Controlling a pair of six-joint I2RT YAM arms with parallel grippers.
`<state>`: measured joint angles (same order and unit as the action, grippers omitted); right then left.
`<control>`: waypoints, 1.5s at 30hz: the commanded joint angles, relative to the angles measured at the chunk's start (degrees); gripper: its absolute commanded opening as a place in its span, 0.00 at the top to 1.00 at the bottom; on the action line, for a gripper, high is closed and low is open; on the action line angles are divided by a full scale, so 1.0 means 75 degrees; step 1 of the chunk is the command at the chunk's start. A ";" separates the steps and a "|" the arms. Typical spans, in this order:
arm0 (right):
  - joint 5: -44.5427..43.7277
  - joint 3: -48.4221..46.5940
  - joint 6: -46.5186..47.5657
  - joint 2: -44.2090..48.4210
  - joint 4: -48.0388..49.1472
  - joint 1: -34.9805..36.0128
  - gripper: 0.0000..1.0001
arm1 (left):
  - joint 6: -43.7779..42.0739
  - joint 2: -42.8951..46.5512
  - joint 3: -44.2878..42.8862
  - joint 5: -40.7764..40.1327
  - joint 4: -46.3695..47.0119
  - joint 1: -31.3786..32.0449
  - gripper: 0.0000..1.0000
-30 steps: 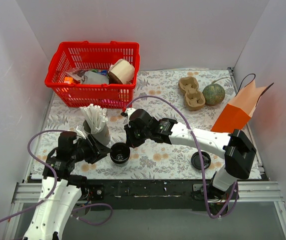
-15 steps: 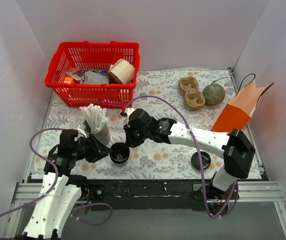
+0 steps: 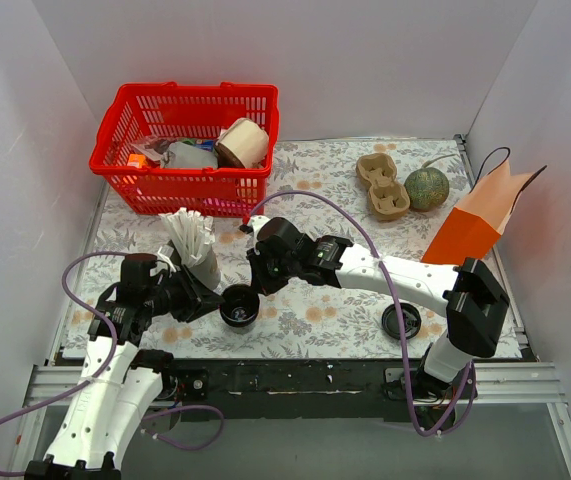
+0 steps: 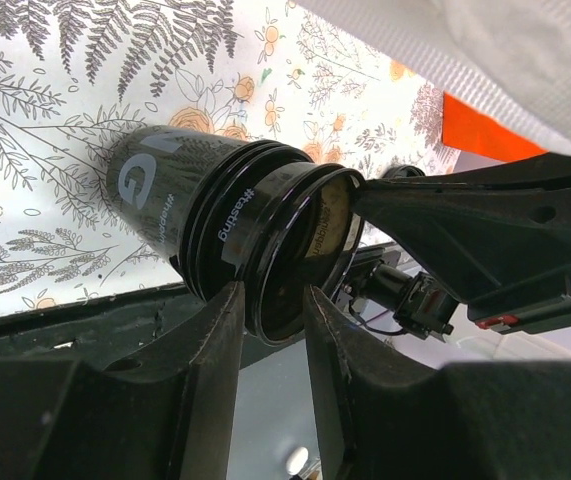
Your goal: Pack the takeout coffee
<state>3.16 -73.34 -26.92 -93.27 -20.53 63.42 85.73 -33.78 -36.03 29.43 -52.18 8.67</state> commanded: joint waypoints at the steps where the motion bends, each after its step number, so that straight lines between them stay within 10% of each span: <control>1: 0.0048 -0.0311 0.0073 0.0003 0.0148 0.0052 0.99 | 0.0076 0.0051 0.0011 0.0388 0.0231 0.0016 0.71; 36: 0.1009 0.0157 -0.0278 0.0225 0.1097 0.0052 0.99 | -0.0029 -0.0101 0.0410 0.0365 0.0384 0.0016 0.73; 45: 0.0973 0.0286 -0.0290 0.0261 0.1191 0.0052 0.99 | -0.0450 -0.0347 0.0176 0.0201 0.0184 0.0016 0.92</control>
<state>8.73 -71.64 -28.29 -93.21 -15.88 63.31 84.29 -35.62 -33.12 29.74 -51.24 8.64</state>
